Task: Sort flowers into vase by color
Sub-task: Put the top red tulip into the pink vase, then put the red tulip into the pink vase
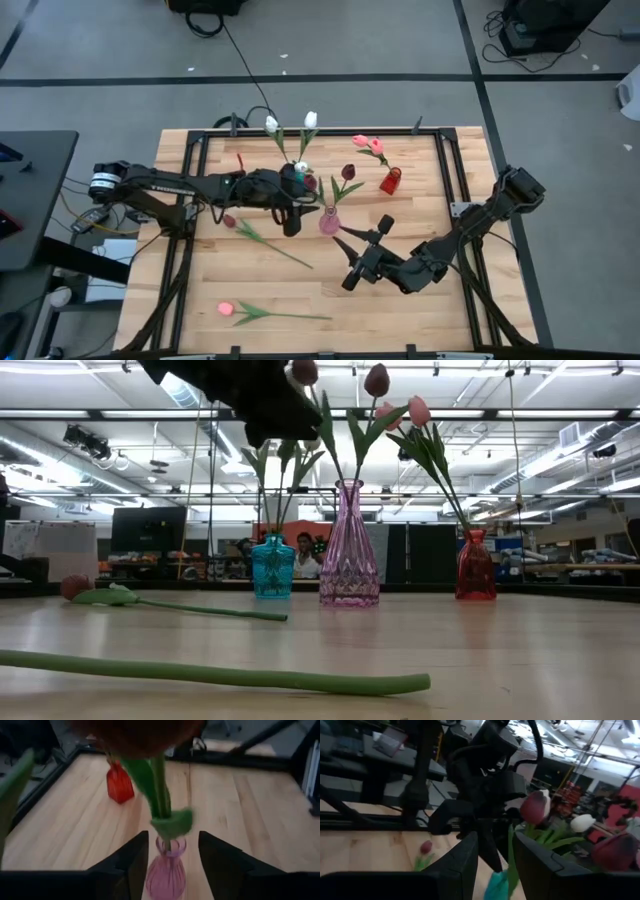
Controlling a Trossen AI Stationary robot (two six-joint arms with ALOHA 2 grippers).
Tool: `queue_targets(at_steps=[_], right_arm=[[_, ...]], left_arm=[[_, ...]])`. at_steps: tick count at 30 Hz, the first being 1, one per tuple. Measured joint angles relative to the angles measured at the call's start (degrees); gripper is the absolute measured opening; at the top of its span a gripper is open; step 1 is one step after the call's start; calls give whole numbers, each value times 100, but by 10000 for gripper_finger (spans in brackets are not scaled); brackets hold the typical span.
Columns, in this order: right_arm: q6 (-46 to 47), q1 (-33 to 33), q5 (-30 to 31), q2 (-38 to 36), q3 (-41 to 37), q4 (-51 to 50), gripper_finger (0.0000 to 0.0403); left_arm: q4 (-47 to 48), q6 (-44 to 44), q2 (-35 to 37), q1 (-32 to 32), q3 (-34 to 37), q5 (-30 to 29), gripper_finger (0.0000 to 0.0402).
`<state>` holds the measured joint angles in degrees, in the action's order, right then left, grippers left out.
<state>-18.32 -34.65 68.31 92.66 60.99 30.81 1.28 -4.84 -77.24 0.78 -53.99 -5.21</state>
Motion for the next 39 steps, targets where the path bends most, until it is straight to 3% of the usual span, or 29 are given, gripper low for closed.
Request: queue_targets(at_steps=[6,12,18,23,30,34,39], right_arm=[[959,35,-440,2,2,-459,139],[2315,229,-1301,25,-2,-1376,172],[2977,569,-2399,488,2,-1260,227],[3111,905,-3421,1232,45,-411,256],[3315,1146,-3513,2334,941,-697,246],[3486,1210,-3501,2891,1522,-1473,234],[3733,1400,-3582,3526,2157,-1610,217]], left_arm=[[583,157,437,-182,-12,33,195],[572,155,1078,-681,502,-453,195],[450,-244,1827,-1206,1238,-618,195],[400,-637,2203,-1487,1684,-707,195],[242,-653,2640,-1945,2081,-1383,195],[138,-617,2782,-2088,2225,-1425,195],[-169,-595,2882,-2326,2470,-1522,195]])
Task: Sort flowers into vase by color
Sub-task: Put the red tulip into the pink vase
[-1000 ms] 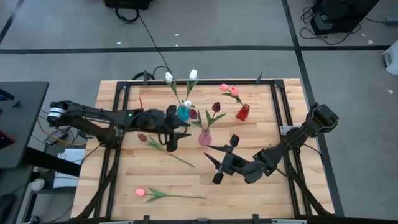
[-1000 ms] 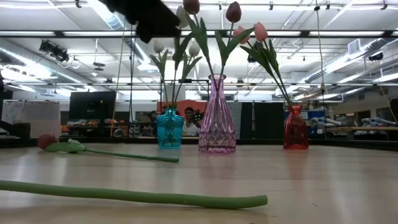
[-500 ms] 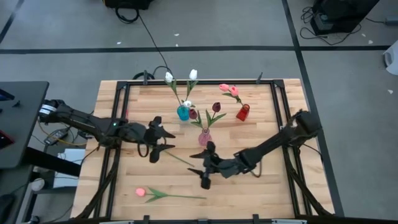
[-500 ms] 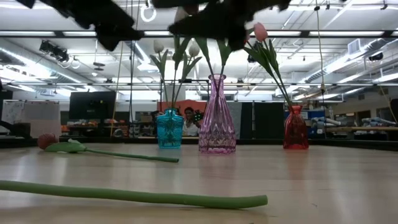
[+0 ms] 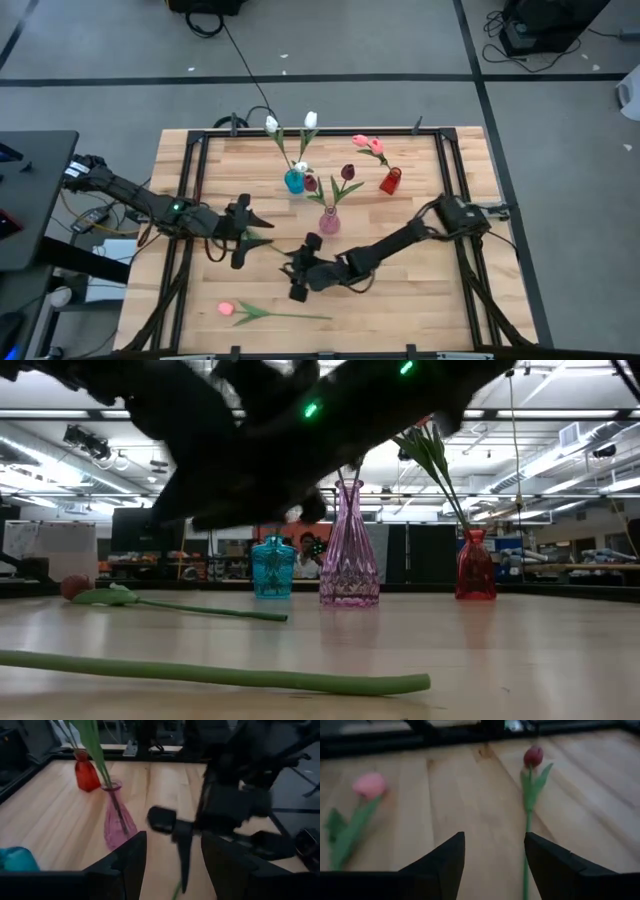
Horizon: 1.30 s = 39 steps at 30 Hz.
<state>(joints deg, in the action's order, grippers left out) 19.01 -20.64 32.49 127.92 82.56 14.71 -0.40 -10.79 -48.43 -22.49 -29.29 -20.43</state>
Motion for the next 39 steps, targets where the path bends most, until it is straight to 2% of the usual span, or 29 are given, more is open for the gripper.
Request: queue_targets(at_steps=[6,12,18,23,28,39], right_arm=[[-135,235,-147,723,792,-260,198],[-109,498,-67,1170,1404,-818,192],[305,679,-71,1236,1442,-1298,182],[506,732,-565,1234,1465,-1535,127],[535,693,-626,1217,1476,-1871,22],[678,562,-399,1017,1429,-2235,4]], left_arm=[[-149,88,230,-275,284,-548,195],[48,70,641,-430,341,-591,195],[228,-30,986,-529,339,-598,195],[280,-145,1054,-559,338,-590,195],[280,-170,1067,-573,338,-572,195],[244,-188,1067,-576,338,-570,195]])
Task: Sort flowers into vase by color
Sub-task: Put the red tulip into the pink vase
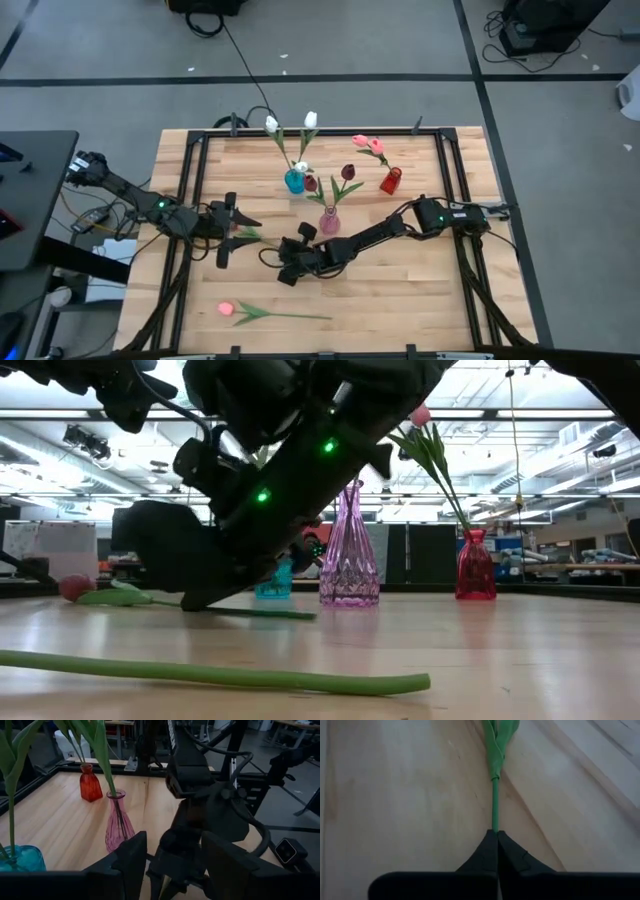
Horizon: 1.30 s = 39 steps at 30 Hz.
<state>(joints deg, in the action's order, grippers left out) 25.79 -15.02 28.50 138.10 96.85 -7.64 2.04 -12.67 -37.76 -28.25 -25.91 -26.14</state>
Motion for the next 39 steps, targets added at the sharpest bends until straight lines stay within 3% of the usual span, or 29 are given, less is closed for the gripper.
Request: queue_targets(at_steps=[12,19,26,34,39], right_arm=[[1,-484,1292,-1017,-12,-1366,2],[147,-863,2883,-1613,-8,-1648,1],[111,-1112,4289,-1888,1,-1596,0],[-475,-1334,4608,-1875,1,-966,0],[-1343,-1450,4710,-1875,1,-34,1]], left_arm=[[15,-229,-16,0,0,85,195],[-174,-332,-233,-4,0,257,195],[-1143,-216,-938,4,-2,282,195],[-2984,278,-1705,49,-2,-343,195],[-3395,179,-1885,267,-7,-394,188]])
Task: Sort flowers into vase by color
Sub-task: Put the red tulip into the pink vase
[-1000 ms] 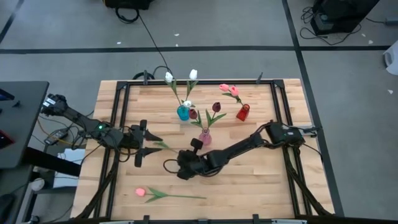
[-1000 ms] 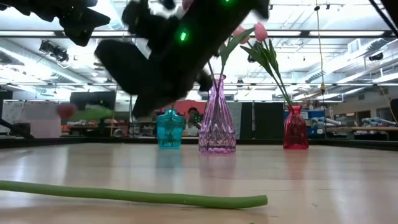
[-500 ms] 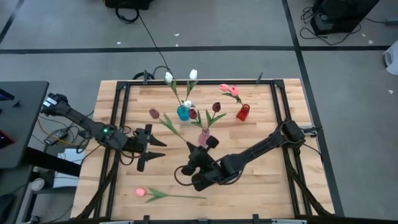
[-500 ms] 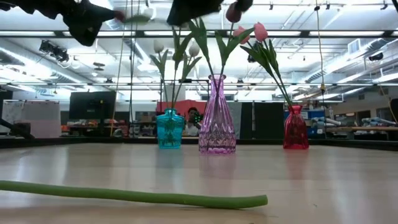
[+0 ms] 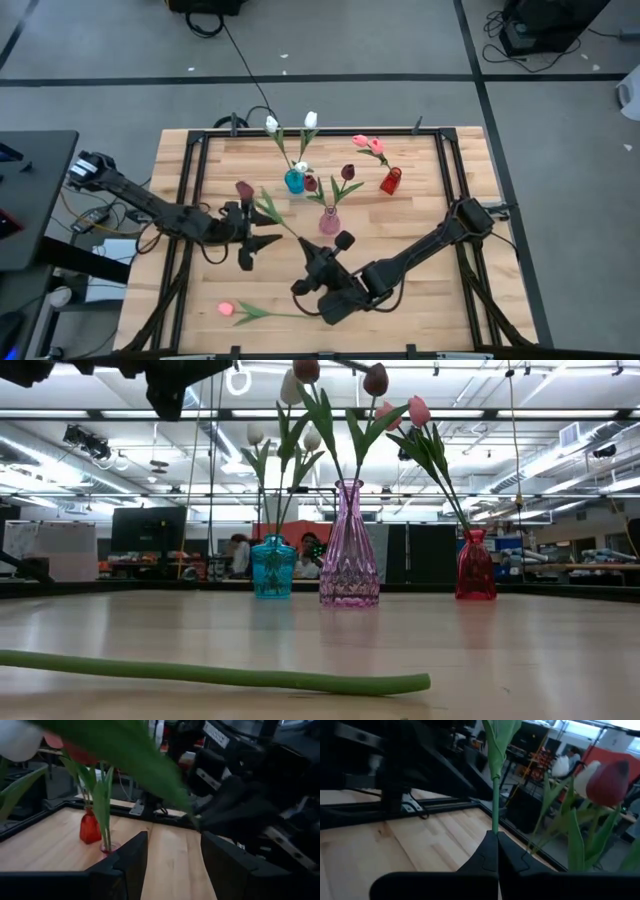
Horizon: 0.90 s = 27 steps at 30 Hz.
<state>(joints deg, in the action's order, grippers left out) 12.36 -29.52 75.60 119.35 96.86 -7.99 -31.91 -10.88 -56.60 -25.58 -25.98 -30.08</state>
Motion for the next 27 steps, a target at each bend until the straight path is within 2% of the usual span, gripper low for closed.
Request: queue_targets(at_steps=[6,11,15,19,25,27], right_arm=[[-623,4,-368,-2,2,592,1],[-661,50,-380,-2,2,602,1],[-701,50,-402,-2,2,603,1],[-691,57,-631,-2,2,600,6],[-661,144,-852,-2,2,510,32],[-742,176,-953,-2,2,447,51]], left_arm=[[-730,-2,-376,89,0,408,186],[-1230,149,-641,89,0,677,186],[-1366,290,-668,89,0,642,178],[-1499,515,-668,89,0,434,134],[-1491,751,-666,85,-4,415,18],[-1455,765,-666,87,-4,397,13]])
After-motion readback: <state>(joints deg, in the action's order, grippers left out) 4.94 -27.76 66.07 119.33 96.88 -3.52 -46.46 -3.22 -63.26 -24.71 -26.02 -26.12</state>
